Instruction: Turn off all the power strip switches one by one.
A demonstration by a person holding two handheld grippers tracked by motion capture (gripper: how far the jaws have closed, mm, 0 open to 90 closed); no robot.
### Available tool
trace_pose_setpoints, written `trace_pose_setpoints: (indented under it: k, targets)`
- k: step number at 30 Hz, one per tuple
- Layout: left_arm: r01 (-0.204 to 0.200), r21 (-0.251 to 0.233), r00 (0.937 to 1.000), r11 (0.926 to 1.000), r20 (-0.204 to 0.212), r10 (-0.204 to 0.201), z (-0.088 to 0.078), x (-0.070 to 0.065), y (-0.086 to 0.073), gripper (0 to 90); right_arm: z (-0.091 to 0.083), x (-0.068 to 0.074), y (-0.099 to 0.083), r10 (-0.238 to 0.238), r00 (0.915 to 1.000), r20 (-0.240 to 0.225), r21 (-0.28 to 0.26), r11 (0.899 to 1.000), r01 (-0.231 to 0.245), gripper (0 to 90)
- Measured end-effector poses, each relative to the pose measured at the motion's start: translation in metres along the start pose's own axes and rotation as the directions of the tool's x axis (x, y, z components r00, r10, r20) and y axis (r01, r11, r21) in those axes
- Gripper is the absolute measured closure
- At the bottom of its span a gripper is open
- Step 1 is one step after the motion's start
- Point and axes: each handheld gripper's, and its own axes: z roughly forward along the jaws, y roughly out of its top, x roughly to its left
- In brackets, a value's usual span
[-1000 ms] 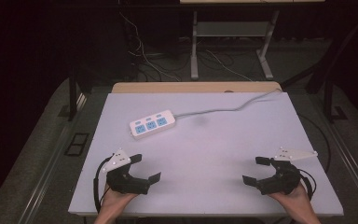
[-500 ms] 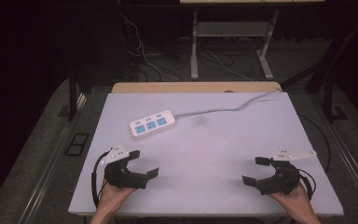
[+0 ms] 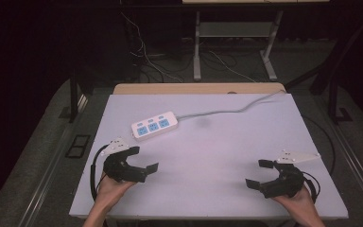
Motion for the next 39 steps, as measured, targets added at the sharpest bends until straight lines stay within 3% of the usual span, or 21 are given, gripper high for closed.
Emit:
trace_pose_setpoints:
  k: [21,39]
  targets:
    - [-0.022,0.061,0.9997,0.9979,-0.002,0.023,0.005,0.015,0.029,0.0,-0.002,0.0,0.0,-0.007,0.9997,0.024,-0.013,1.0,0.007,2.5]
    - [-0.052,0.13,0.998,0.9902,-0.029,0.056,0.009,0.031,0.053,0.0,-0.001,0.0,0.0,-0.01,0.9998,0.02,0.002,1.0,0.01,2.5]
